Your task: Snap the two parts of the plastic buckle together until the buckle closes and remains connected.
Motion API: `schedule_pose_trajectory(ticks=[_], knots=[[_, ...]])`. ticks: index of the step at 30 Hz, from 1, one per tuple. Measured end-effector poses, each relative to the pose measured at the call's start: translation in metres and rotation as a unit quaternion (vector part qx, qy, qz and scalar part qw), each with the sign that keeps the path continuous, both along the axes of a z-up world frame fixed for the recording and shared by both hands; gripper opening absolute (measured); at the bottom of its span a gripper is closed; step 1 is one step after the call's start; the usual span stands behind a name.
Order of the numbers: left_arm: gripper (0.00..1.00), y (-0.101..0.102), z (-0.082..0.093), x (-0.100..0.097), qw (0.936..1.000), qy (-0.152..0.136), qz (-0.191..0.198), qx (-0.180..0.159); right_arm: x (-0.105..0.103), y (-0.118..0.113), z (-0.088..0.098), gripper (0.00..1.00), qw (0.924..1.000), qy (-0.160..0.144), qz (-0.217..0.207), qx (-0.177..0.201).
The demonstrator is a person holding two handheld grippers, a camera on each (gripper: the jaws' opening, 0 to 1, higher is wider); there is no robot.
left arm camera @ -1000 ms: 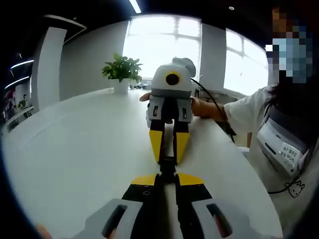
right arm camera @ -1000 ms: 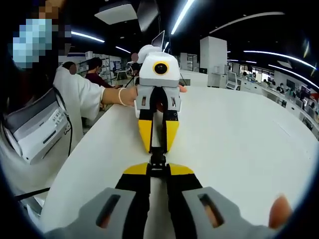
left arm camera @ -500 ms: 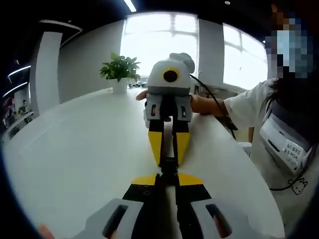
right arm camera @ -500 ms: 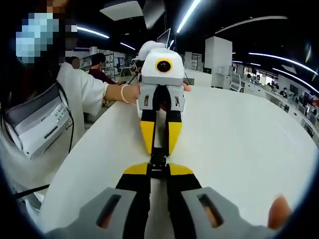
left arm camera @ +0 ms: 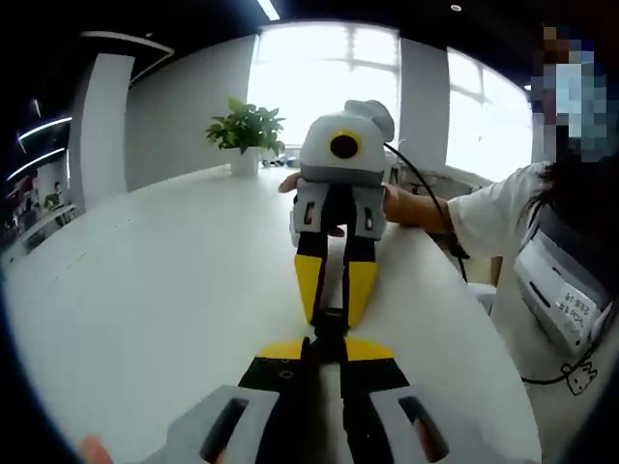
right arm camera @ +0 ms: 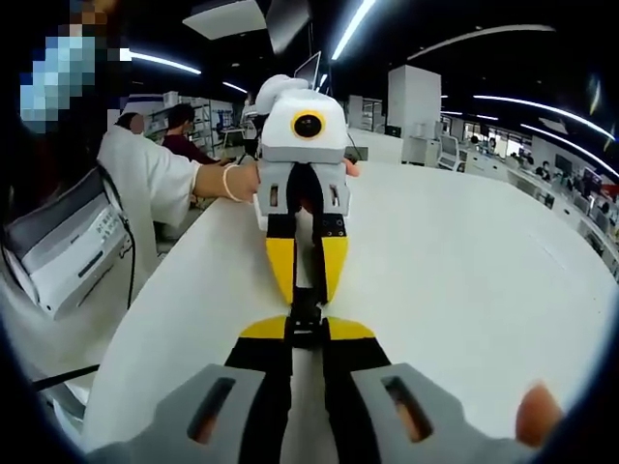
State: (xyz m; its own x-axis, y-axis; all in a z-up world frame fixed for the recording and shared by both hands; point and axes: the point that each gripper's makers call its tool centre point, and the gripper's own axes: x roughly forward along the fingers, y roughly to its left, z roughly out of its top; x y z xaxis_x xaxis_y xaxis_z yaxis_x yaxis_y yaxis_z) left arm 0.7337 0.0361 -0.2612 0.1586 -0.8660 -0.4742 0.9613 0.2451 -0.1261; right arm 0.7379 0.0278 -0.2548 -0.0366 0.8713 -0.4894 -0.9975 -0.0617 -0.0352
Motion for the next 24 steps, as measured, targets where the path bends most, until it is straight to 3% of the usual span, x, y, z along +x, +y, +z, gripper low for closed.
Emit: schedule_pose_trajectory(ticks=[2,8,9,10,13,18,21,24], knots=[[0.1,0.0,0.0,0.0,0.9998,0.006,0.016,-0.004,0.0,0.0,0.0,0.1,1.0,0.002,-0.005,0.0],[0.1,-0.001,0.0,0.0,0.9995,-0.011,0.028,0.007,0.0,0.001,-0.001,0.1,0.9996,0.002,-0.029,-0.005],[0.09,-0.009,0.002,-0.008,1.0,-0.005,0.004,-0.008,-0.005,0.005,-0.002,0.1,0.9997,0.007,-0.023,-0.004],[0.09,-0.004,0.002,-0.004,0.9998,-0.011,0.018,0.005,-0.004,0.004,-0.001,0.1,0.9996,-0.015,-0.019,-0.014],[0.1,-0.003,0.004,-0.003,0.9998,-0.006,0.019,0.0,-0.006,0.005,-0.002,0.1,0.9997,-0.008,-0.022,-0.01],[0.11,-0.003,0.007,-0.003,0.9991,0.026,0.009,-0.031,-0.007,0.006,-0.002,0.12,0.9999,-0.008,-0.011,0.009],[0.12,-0.003,0.008,-0.004,0.9959,0.067,0.007,-0.06,-0.007,0.009,-0.002,0.12,0.9998,-0.003,-0.006,0.018],[0.22,-0.002,0.008,-0.003,0.9957,0.067,0.006,-0.064,-0.008,0.011,-0.001,0.18,0.9997,0.002,-0.005,0.022]])
